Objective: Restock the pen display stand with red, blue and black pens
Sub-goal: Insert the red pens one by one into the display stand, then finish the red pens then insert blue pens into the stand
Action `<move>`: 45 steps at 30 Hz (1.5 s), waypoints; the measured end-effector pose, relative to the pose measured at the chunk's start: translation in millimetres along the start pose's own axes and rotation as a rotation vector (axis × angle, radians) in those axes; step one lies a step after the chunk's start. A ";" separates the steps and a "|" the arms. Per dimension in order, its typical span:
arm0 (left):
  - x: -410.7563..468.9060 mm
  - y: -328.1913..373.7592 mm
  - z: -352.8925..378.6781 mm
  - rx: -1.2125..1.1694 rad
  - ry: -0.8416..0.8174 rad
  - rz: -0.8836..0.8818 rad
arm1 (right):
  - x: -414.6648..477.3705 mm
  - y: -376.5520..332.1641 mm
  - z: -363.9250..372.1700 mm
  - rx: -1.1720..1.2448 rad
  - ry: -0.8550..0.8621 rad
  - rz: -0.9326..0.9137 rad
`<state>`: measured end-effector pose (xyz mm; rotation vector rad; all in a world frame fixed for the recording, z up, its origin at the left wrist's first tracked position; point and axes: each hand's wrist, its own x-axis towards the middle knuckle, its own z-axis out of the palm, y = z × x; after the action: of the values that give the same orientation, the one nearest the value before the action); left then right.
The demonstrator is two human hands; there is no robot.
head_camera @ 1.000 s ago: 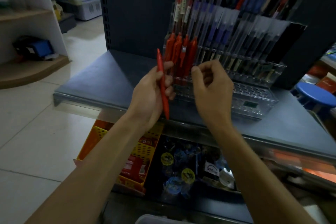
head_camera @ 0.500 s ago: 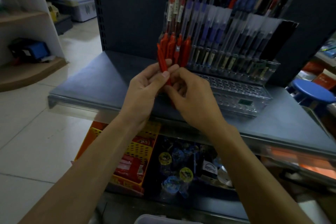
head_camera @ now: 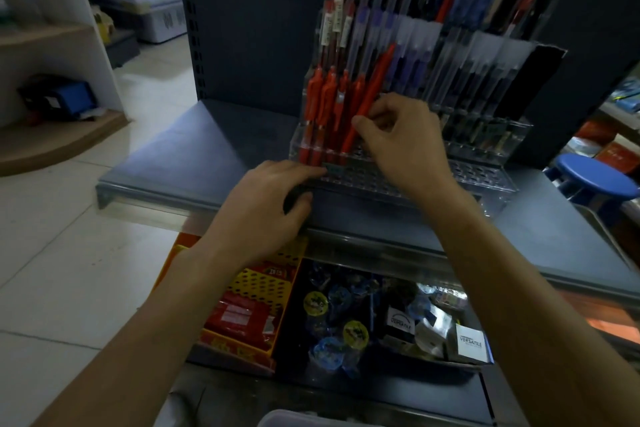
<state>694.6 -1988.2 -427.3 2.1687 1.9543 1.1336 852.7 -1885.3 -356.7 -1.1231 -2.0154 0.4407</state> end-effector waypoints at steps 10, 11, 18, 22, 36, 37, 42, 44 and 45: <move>-3.3 -0.5 8.5 0.116 -0.009 0.070 | -18.1 0.3 23.7 -0.244 0.038 0.065; -3.3 -1.5 8.9 0.105 0.000 0.071 | -19.4 -1.0 25.1 -0.254 0.038 0.073; -9.2 0.8 10.3 0.124 0.046 0.062 | -39.8 -2.3 22.6 -0.148 -0.032 0.024; -28.5 11.3 13.2 0.157 0.038 0.028 | -79.3 -1.3 3.7 -0.065 -0.084 -0.039; -156.7 49.6 52.2 0.348 -0.172 -0.005 | -230.1 43.9 -15.0 -0.380 -0.497 -0.092; -166.4 48.2 59.1 0.328 -0.226 -0.013 | -241.0 50.8 -12.0 -0.392 -0.533 -0.078; -215.1 43.8 95.6 0.316 -0.519 -0.055 | -299.6 87.6 10.9 -0.434 -0.680 -0.001; -235.7 38.6 110.5 0.297 -0.596 -0.051 | -319.3 101.9 21.6 -0.442 -0.740 0.046; -245.6 33.9 118.8 0.275 -0.642 -0.046 | -328.1 108.8 27.0 -0.441 -0.782 0.063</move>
<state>794.1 -2155.9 -621.0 2.1998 1.9009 0.1124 996.1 -2096.5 -591.4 -1.4224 -2.8650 0.5372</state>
